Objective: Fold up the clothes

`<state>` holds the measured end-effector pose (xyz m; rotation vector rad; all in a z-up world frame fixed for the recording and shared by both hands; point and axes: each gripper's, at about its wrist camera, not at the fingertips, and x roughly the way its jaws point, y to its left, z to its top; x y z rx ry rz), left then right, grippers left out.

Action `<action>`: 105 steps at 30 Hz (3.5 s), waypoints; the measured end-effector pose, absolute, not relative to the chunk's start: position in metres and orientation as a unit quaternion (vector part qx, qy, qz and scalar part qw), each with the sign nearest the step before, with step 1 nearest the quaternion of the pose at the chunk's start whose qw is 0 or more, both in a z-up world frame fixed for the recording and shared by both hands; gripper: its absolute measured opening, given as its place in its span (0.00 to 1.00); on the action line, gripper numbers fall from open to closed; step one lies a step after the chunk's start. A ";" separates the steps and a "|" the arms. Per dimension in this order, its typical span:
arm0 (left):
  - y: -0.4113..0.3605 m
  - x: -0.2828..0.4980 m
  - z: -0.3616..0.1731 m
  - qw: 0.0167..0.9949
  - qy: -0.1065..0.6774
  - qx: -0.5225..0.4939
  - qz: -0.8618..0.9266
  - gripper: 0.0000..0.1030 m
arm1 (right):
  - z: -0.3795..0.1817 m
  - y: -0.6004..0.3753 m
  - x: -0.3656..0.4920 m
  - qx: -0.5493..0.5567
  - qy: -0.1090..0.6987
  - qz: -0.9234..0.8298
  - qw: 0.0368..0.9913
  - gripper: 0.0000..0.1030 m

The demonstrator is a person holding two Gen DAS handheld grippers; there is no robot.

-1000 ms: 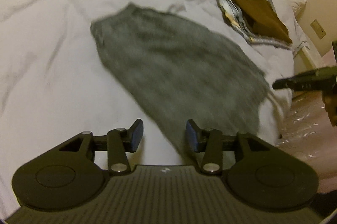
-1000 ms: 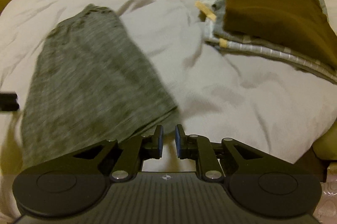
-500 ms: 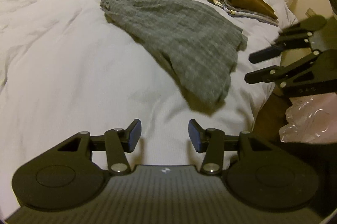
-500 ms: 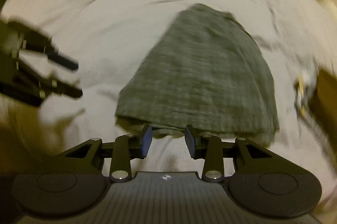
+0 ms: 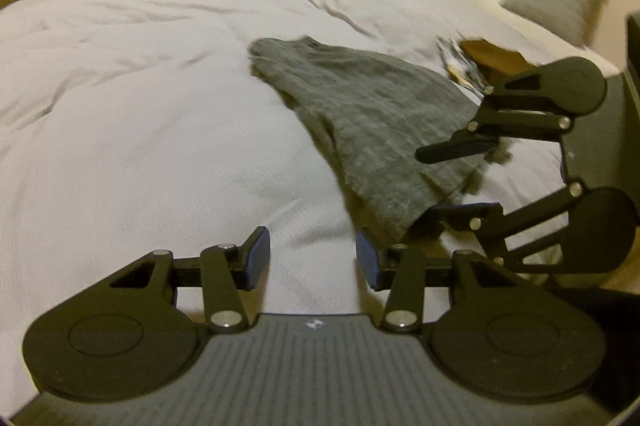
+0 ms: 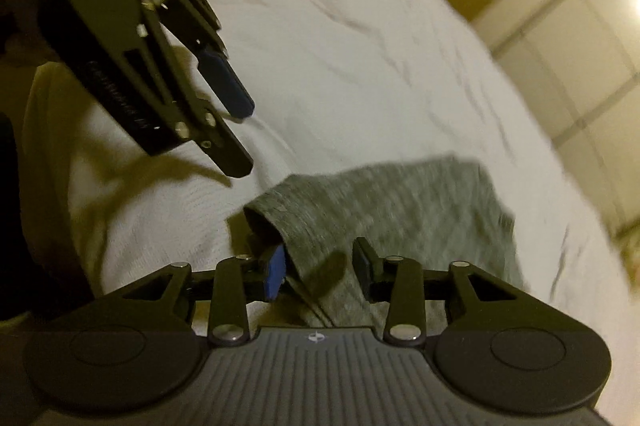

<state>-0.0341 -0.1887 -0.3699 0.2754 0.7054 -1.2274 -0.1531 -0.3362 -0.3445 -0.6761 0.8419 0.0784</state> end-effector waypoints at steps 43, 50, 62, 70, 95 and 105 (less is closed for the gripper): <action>-0.194 -0.118 -0.375 0.859 0.217 0.159 -0.435 0.54 | -0.351 -0.386 -0.221 -0.189 0.257 0.020 0.948 0.36; -0.182 -0.109 -0.375 0.868 0.221 0.155 -0.417 0.56 | -0.383 -0.351 -0.193 -0.364 0.270 0.034 0.891 0.29; -0.235 -0.107 -0.374 0.845 0.208 0.144 -0.472 0.71 | -0.329 -0.442 -0.214 0.001 0.217 -0.020 0.976 0.00; -0.303 -0.091 -0.385 0.831 0.191 0.208 -0.479 0.72 | -0.318 -0.454 -0.221 0.036 0.198 -0.012 0.979 0.00; -0.201 -0.059 -0.372 0.893 0.210 0.105 -0.384 0.77 | -0.338 -0.410 -0.194 0.010 0.216 0.056 0.975 0.30; -0.186 -0.062 -0.372 0.879 0.236 0.101 -0.401 0.79 | -0.362 -0.397 -0.186 0.002 0.268 0.074 0.960 0.35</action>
